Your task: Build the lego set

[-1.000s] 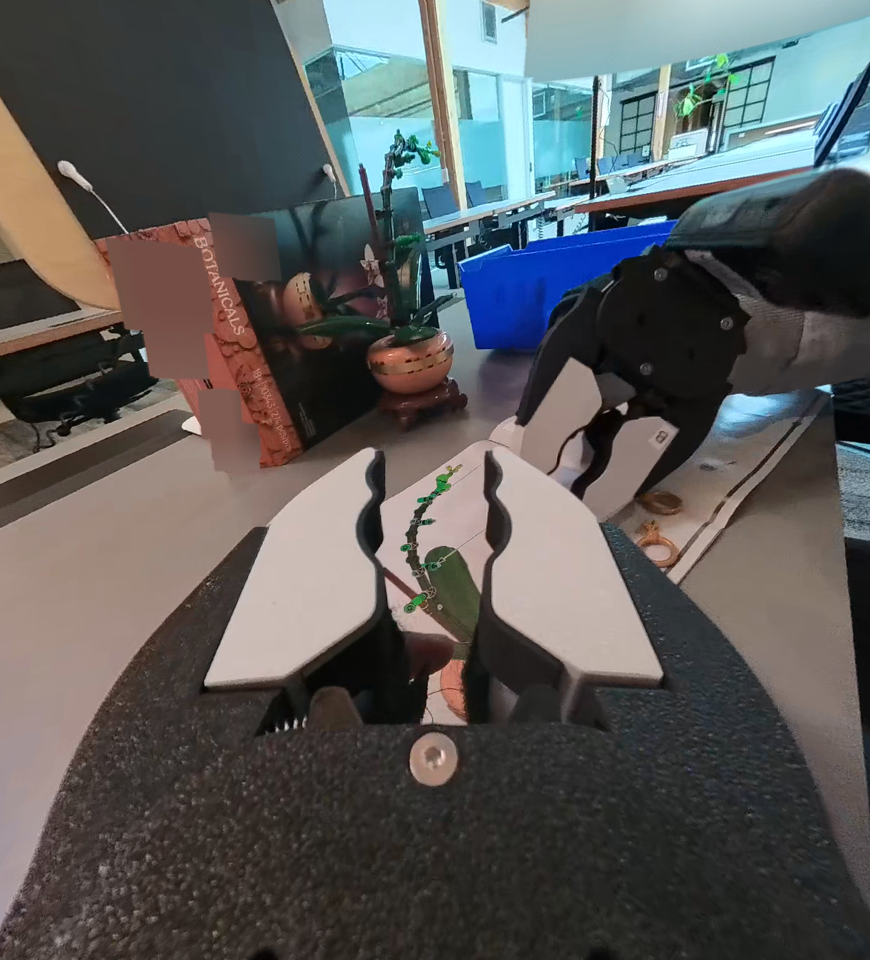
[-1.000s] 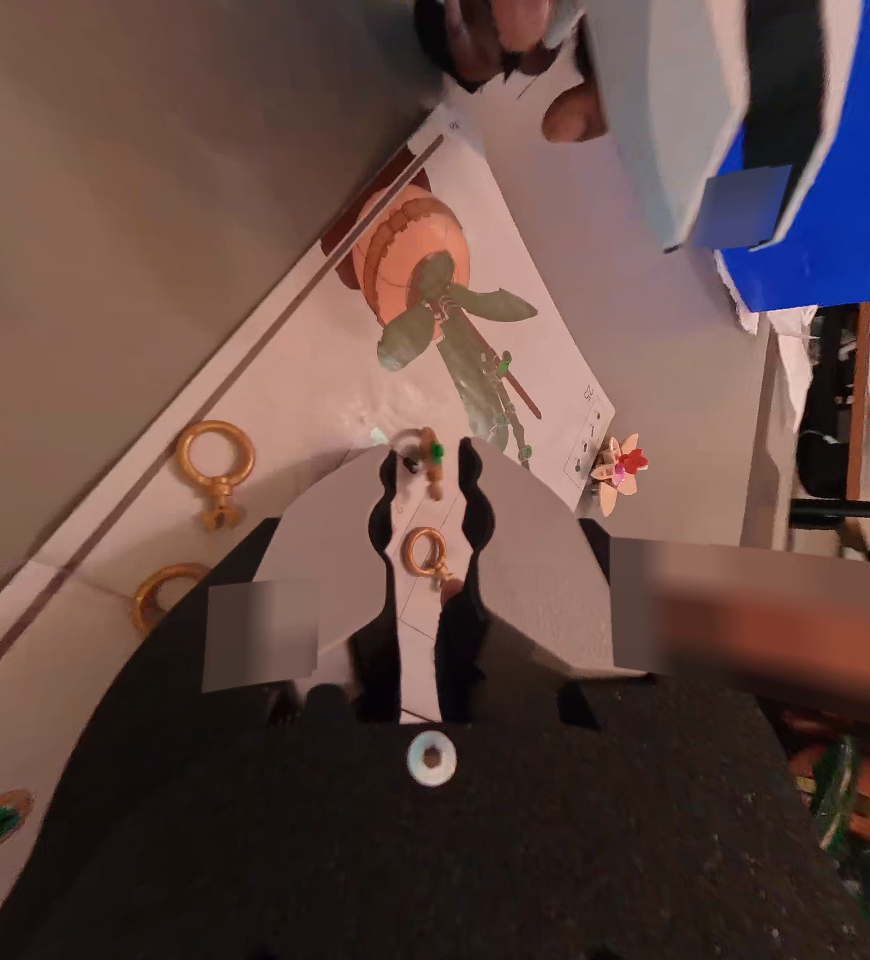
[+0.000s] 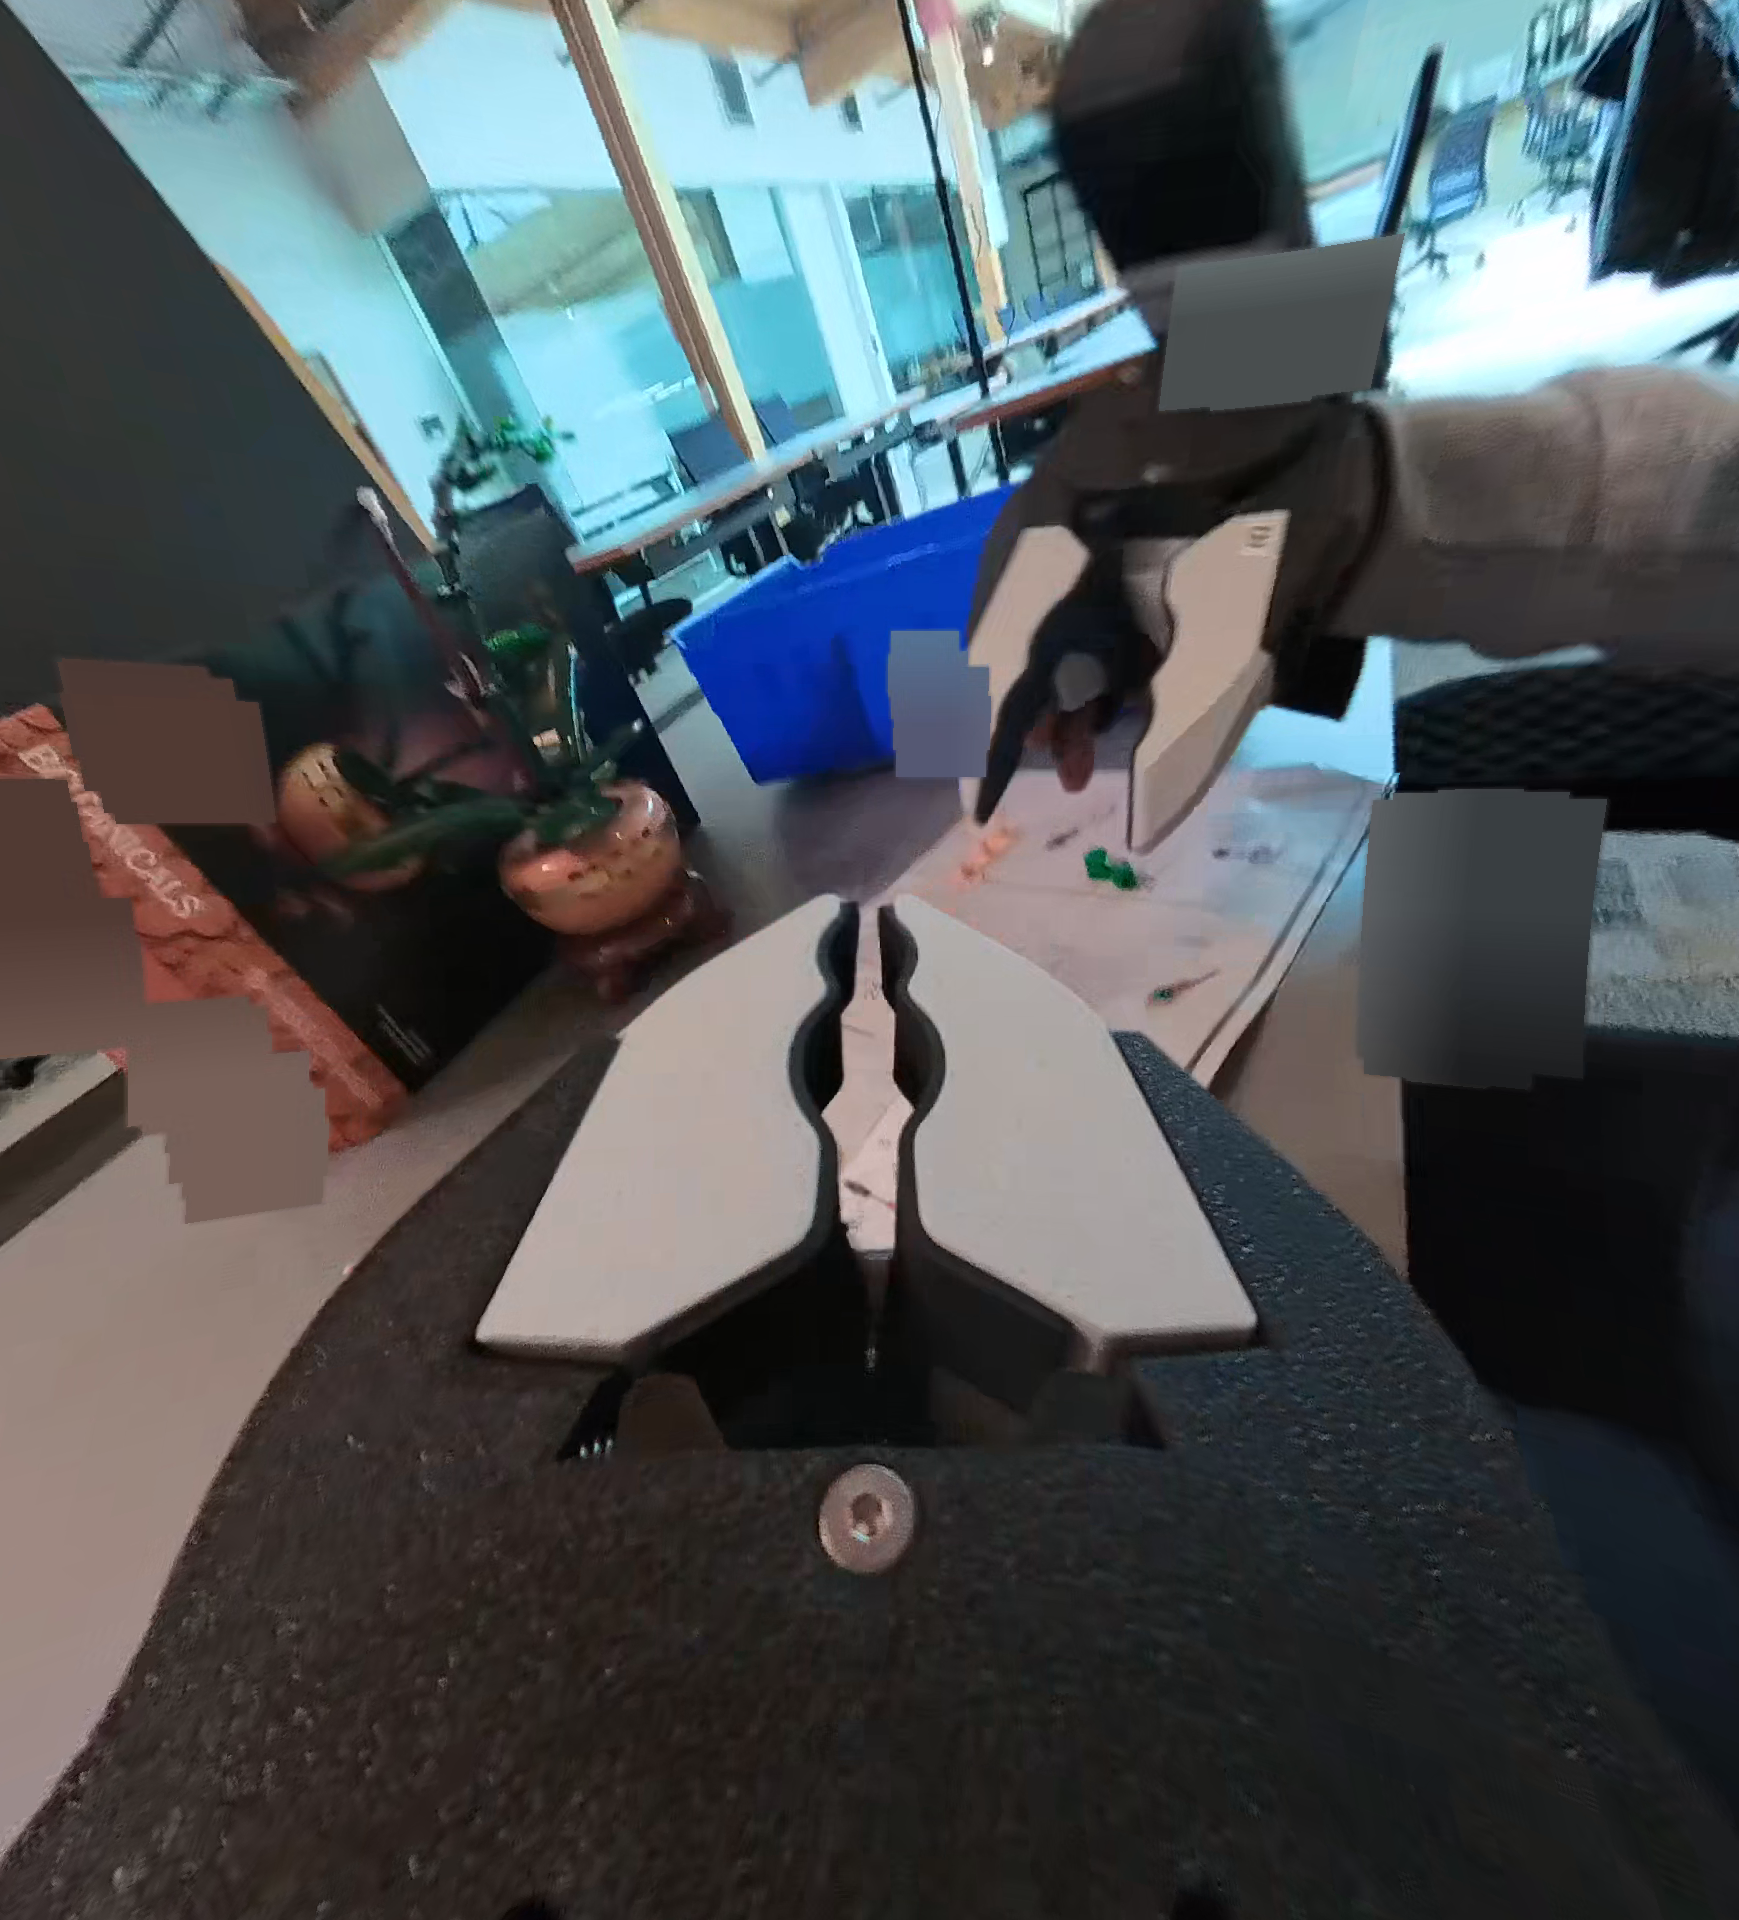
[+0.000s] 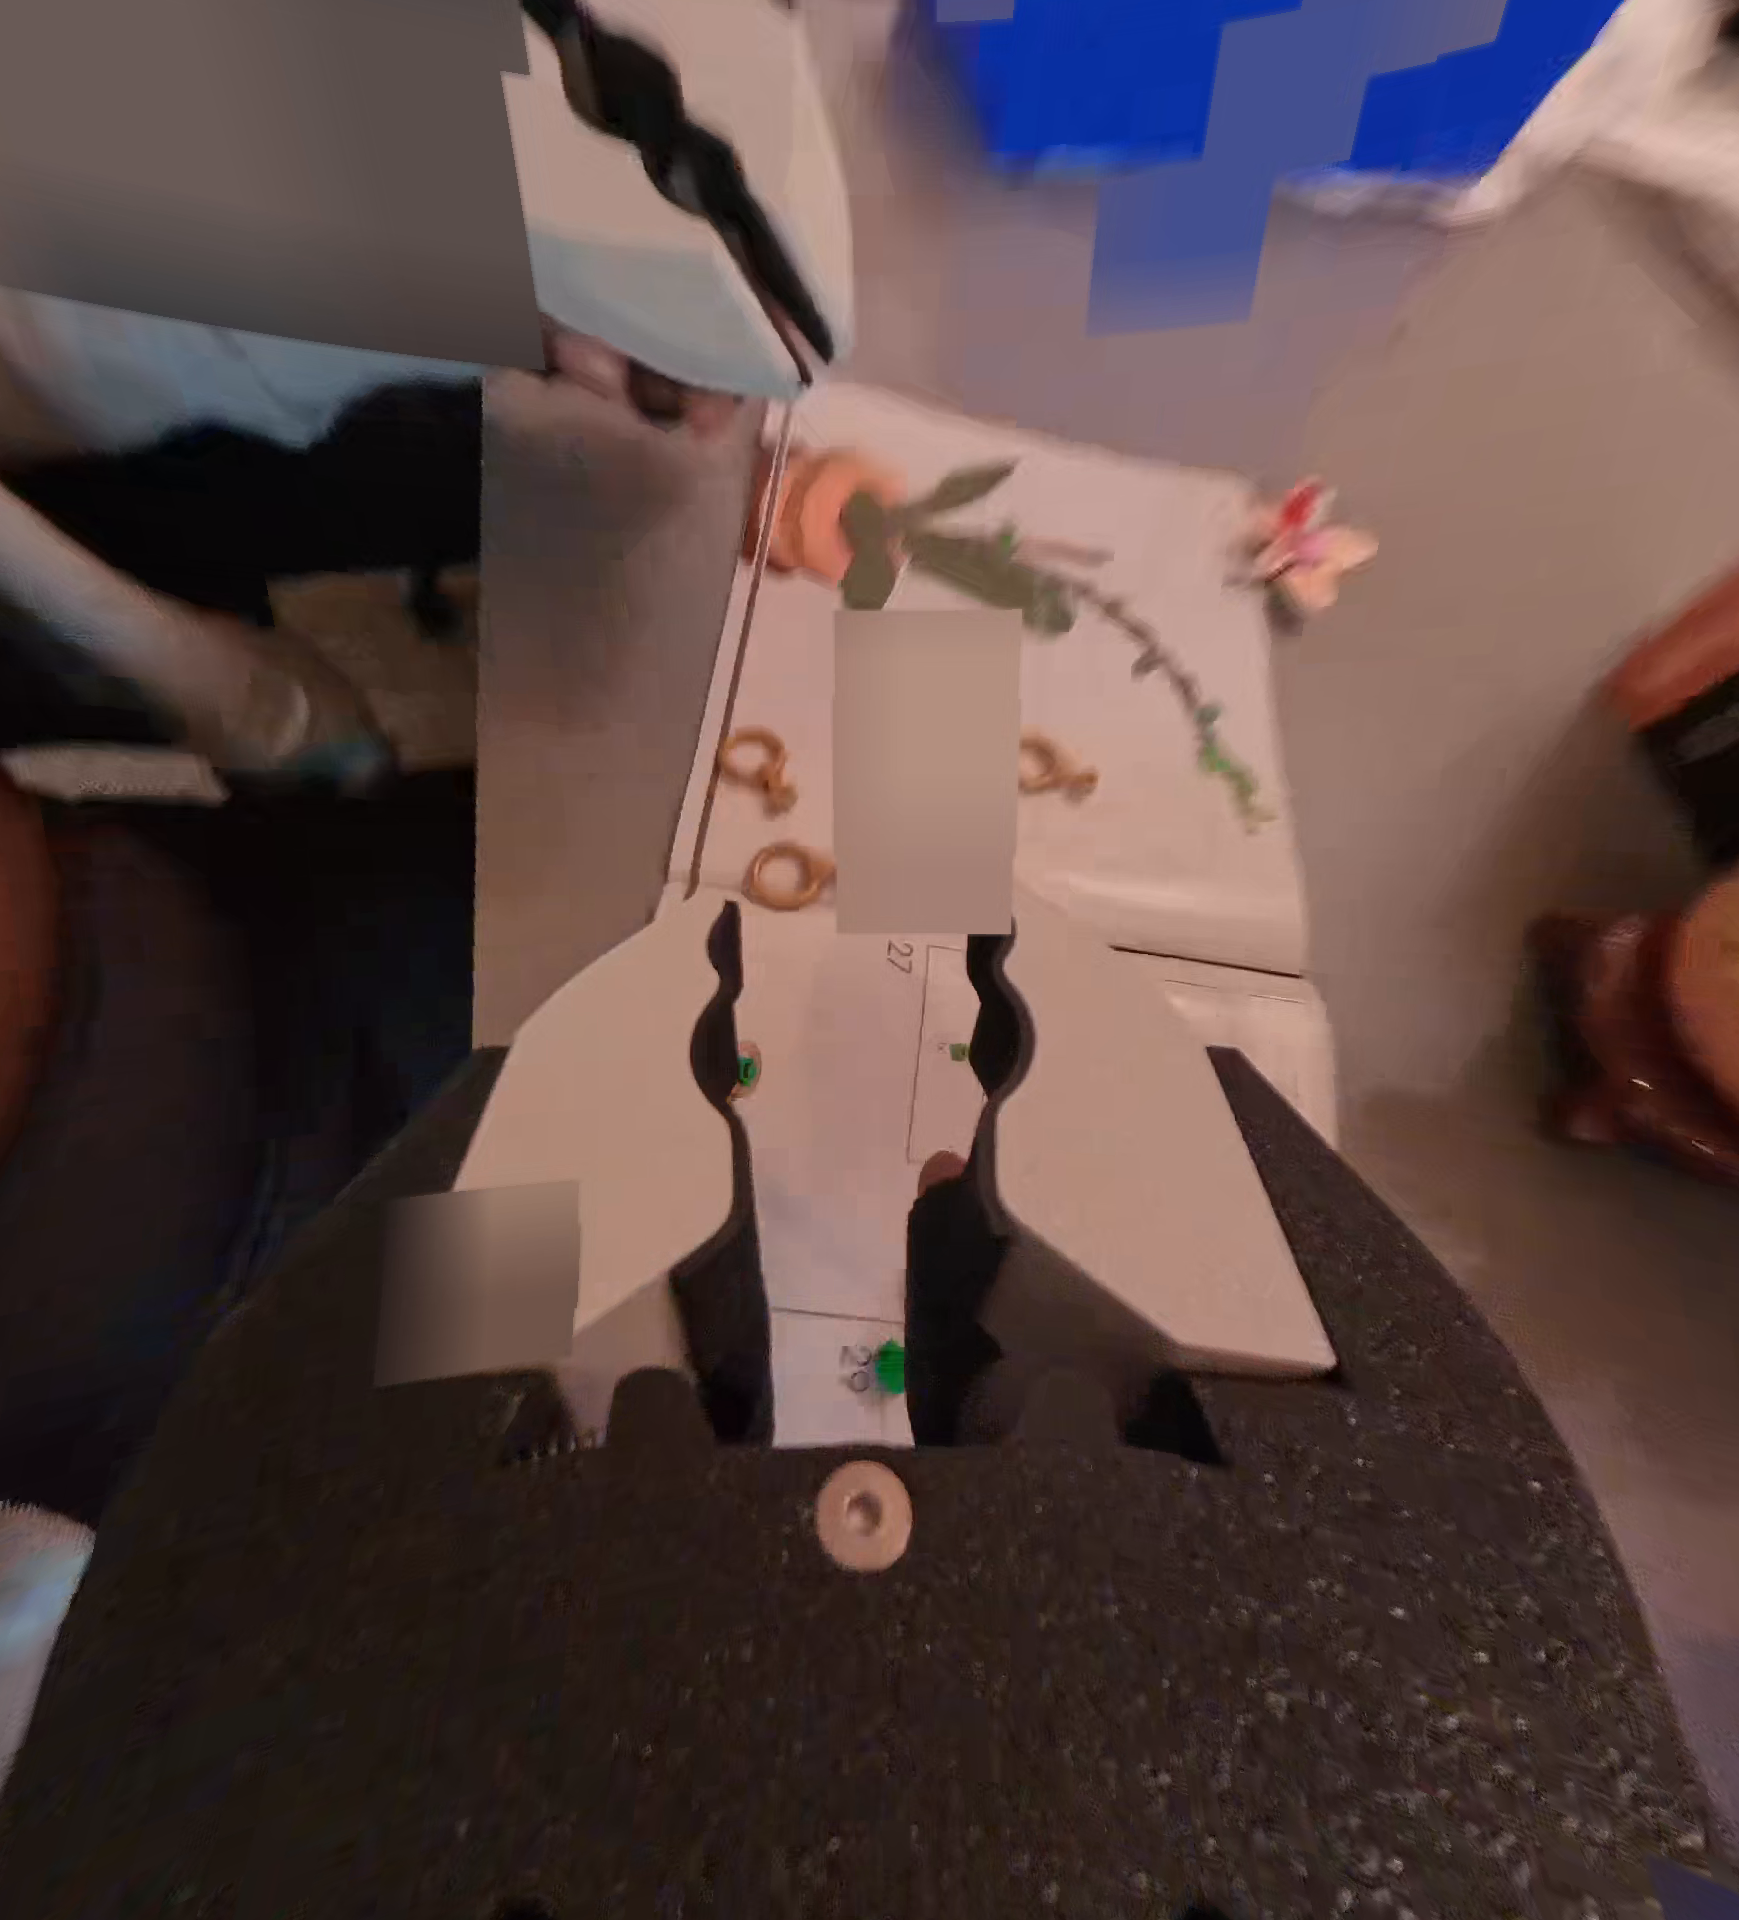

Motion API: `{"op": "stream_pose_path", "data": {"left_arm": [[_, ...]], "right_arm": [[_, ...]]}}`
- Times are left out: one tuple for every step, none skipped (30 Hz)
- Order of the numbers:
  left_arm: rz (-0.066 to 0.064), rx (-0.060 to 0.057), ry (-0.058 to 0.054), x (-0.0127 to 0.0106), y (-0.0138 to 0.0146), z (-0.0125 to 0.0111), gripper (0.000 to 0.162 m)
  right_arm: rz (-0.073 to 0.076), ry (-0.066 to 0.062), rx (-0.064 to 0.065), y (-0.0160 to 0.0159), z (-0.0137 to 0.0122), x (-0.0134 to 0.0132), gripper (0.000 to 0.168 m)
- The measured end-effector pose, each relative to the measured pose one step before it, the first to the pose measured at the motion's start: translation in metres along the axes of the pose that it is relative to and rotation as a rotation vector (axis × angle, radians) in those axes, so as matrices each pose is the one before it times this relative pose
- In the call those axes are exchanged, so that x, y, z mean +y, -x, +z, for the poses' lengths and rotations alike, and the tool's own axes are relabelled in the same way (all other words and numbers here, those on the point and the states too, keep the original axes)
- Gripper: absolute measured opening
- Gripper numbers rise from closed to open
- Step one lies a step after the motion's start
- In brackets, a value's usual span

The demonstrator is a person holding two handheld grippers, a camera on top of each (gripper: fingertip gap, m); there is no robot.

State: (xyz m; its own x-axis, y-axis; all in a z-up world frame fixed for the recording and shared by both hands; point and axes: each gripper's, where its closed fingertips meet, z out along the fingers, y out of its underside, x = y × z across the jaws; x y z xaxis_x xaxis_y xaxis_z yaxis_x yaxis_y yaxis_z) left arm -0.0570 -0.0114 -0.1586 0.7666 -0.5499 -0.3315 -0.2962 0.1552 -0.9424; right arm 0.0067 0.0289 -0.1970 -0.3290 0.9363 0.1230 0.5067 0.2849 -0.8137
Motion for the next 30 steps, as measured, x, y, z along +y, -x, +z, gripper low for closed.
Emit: {"op": "stream_pose_path", "data": {"left_arm": [[-0.0009,0.0065,0.0155,0.00591,-0.00186,0.00121,0.005],[-0.0175,0.0166,0.0079,0.00489,-0.00264,0.00077,0.007],[-0.0298,0.0133,-0.0020,0.00335,-0.00164,0.00022,0.012],[-0.0223,0.0090,-0.0126,0.00124,-0.00074,-0.00062,0.018],[-0.0066,0.0095,-0.0230,-0.00173,-0.00080,-0.00139,0.021],[0.0029,0.0078,-0.0288,-0.00371,-0.00087,-0.00178,0.023],[0.0079,0.0051,-0.0242,-0.00301,-0.00058,-0.00170,0.025],[0.0080,-0.0012,-0.0129,-0.00120,0.00023,-0.00126,0.026],[0.0086,-0.0029,-0.0004,0.00000,0.00048,-0.00088,0.027],[0.0128,-0.0012,0.0082,0.00093,0.00028,-0.00046,0.027],[0.0169,-0.0014,0.0100,0.00129,0.00006,-0.00007,0.027],[0.0163,-0.0056,0.0085,0.00133,0.00040,0.00010,0.028],[0.0128,-0.0077,0.0057,0.00125,0.00068,0.00026,0.029],[0.0083,-0.0036,0.0031,0.00073,-0.00004,0.00038,0.029],[0.0052,0.0023,0.0023,0.00025,-0.00060,0.00047,0.029],[0.0055,0.0064,0.0031,-0.00020,-0.00117,0.00072,0.029],[0.0082,0.0078,0.0055,-0.00020,-0.00193,0.00095,0.029],[0.0107,0.0066,0.0106,0.00021,-0.00210,0.00117,0.029],[0.0131,0.0057,0.0174,0.00073,-0.00245,0.00165,0.029],[0.0180,0.0097,0.0208,0.00121,-0.00324,0.00198,0.030],[0.0216,0.0142,0.0193,0.00102,-0.00389,0.00237,0.030],[0.0187,0.0157,0.0168,0.00068,-0.00409,0.00295,0.030],[0.0135,0.0176,0.0134,0.00048,-0.00379,0.00338,0.030],[0.0090,0.0204,0.0086,-0.00021,-0.00386,0.00384,0.030],[0.0032,0.0242,0.0055,-0.00067,-0.00372,0.00421,0.031],[-0.0022,0.0273,0.0056,-0.00065,-0.00363,0.00419,0.030],[-0.0040,0.0286,0.0076,-0.00061,-0.00340,0.00425,0.031],[0.0012,0.0302,0.0110,-0.00056,-0.00315,0.00397,0.032],[0.0098,0.0297,0.0172,-0.00027,-0.00264,0.00379,0.034],[0.0160,0.0298,0.0244,0.00038,-0.00191,0.00328,0.036]], "right_arm": [[-0.0124,0.0650,-0.0527,-0.00195,0.01097,0.00321,0.041],[-0.0294,0.0530,-0.0534,-0.00089,0.01003,0.00210,0.036],[-0.0321,0.0496,-0.0412,-0.00186,0.00913,0.00203,0.032],[-0.0310,0.0471,-0.0423,-0.00111,0.00799,0.00200,0.027],[-0.0246,0.0341,-0.0515,0.00109,0.00687,0.00051,0.024],[-0.0148,0.0199,-0.0482,0.00130,0.00541,-0.00098,0.021],[-0.0103,0.0157,-0.0426,0.00146,0.00456,-0.00098,0.020],[-0.0022,0.0184,-0.0234,-0.00110,0.00413,-0.00056,0.020],[0.0045,0.0278,-0.0141,-0.00149,0.00396,0.00135,0.020],[0.0076,0.0326,-0.0254,0.00106,0.00426,0.00242,0.021],[0.0080,0.0368,-0.0229,0.00153,0.00458,0.00330,0.022],[-0.0027,0.0112,-0.0005,-0.00041,0.00213,-0.00019,0.021],[-0.0280,0.0071,-0.0156,0.00272,0.00003,0.00005,0.013],[-0.0413,0.0200,-0.0250,0.00360,-0.00019,0.00216,0.006],[-0.0388,0.0203,-0.0039,0.00074,-0.00063,0.00285,0.005],[-0.0252,0.0166,-0.0029,-0.00033,-0.00176,0.00313,0.005],[0.0009,0.0225,-0.0056,-0.00086,-0.00241,0.00463,0.005],[0.0266,0.0168,-0.0047,-0.00132,-0.00300,0.00521,0.005],[0.0353,0.0012,-0.0091,0.00022,-0.00331,0.00443,0.005],[0.0250,-0.0105,-0.0239,0.00378,-0.00349,0.00354,0.005],[0.0072,-0.0104,-0.0236,0.00578,-0.00352,0.00405,0.005],[-0.0103,-0.0055,-0.0003,0.00380,-0.00354,0.00493,0.004],[-0.0265,0.0000,0.0071,0.00379,-0.00317,0.00511,0.004],[-0.0369,0.0057,0.0074,0.00420,-0.00322,0.00562,0.005],[-0.0407,0.0057,0.0140,0.00273,-0.00277,0.00529,0.005],[-0.0390,0.0123,0.0282,0.00002,-0.00182,0.00583,0.005],[-0.0401,0.0200,0.0225,0.00035,-0.00063,0.00588,0.006],[-0.0405,0.0167,0.0187,0.00067,0.00016,0.00387,0.009],[-0.0426,0.0065,0.0111,0.00191,0.00035,0.00139,0.013],[-0.0421,-0.0037,0.0151,0.00130,-0.00012,-0.00090,0.020]]}}
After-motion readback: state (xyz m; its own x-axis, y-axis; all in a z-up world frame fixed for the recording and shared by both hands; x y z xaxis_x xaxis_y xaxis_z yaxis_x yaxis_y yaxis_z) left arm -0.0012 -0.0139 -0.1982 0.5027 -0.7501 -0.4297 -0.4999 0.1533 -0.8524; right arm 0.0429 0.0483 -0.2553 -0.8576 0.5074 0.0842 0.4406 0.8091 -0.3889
